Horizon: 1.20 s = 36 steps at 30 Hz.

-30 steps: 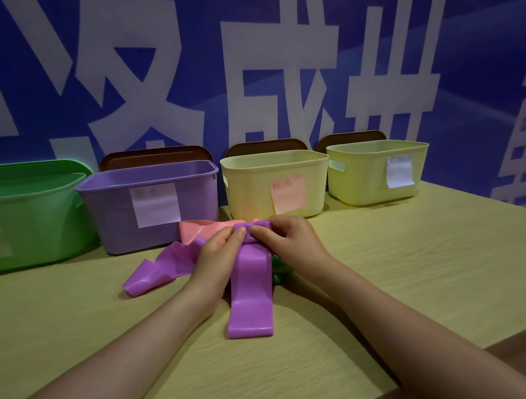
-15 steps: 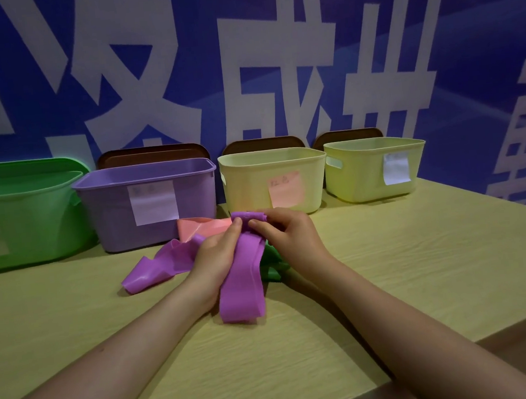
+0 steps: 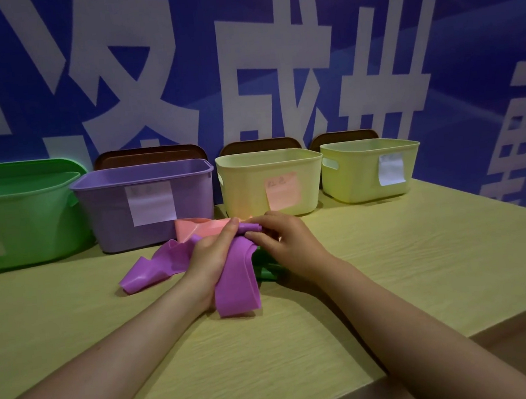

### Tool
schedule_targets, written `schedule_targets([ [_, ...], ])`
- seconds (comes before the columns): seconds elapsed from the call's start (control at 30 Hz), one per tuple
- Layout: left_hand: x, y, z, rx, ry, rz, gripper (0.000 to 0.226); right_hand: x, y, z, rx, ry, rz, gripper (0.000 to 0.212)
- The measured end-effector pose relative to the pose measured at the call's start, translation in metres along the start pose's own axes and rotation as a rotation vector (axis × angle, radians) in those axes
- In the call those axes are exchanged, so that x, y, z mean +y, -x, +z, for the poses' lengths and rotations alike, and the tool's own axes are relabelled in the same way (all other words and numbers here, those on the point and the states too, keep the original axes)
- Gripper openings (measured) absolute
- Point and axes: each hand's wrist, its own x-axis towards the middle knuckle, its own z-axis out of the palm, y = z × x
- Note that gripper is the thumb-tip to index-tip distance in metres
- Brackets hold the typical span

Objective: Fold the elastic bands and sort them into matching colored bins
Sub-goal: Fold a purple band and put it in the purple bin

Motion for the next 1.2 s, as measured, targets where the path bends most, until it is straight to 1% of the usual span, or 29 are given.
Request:
schedule_targets([
  [0.07,0.001,0.000,0.000,0.019,0.055,-0.026,0.038,0.000,0.002,0.000,-0.056,-0.126,0.057,0.030],
  [0.13,0.003,0.001,0.001,0.008,0.094,-0.024,0.037,-0.003,0.003,0.001,-0.060,-0.286,0.139,0.028],
  [0.2,0.002,0.001,0.002,0.004,0.101,-0.013,0.032,-0.006,0.002,0.004,-0.050,-0.346,0.206,0.029],
  [0.27,0.001,0.002,0.003,0.013,0.108,-0.012,0.026,-0.003,0.000,0.006,-0.084,-0.392,0.267,0.035],
  [0.4,0.000,0.002,0.002,-0.045,0.065,0.039,0.025,-0.002,-0.001,0.006,-0.090,-0.507,0.309,0.043],
  [0.43,0.000,0.002,0.002,-0.073,0.048,0.043,0.026,-0.003,-0.001,0.005,-0.080,-0.545,0.312,0.042],
  [0.5,-0.001,0.002,0.003,-0.108,0.013,0.040,0.025,-0.004,-0.002,0.004,-0.059,-0.592,0.316,0.033],
  [0.6,-0.003,-0.002,0.004,-0.086,-0.021,0.018,0.020,-0.001,-0.006,0.004,0.006,-0.479,0.295,0.022],
  [0.67,-0.002,-0.002,0.004,-0.070,0.003,-0.020,0.021,-0.001,-0.008,0.006,0.047,-0.454,0.292,0.017],
  [0.77,0.000,-0.002,0.006,-0.041,0.035,-0.072,0.022,0.001,-0.008,0.007,0.089,-0.454,0.300,0.016],
  [0.87,-0.003,-0.004,0.008,-0.019,0.025,-0.078,0.025,0.002,-0.007,0.009,0.100,-0.456,0.304,0.013],
  [1.0,-0.006,-0.006,0.007,-0.010,-0.082,-0.080,0.031,0.002,-0.008,0.011,0.126,-0.423,0.305,0.013],
  [1.1,-0.003,-0.008,0.007,0.025,-0.135,-0.084,0.029,0.001,-0.009,0.012,0.176,-0.415,0.330,0.009],
  [1.2,-0.002,-0.009,0.011,0.042,-0.175,-0.072,0.028,0.001,-0.011,0.014,0.235,-0.390,0.369,0.010],
])
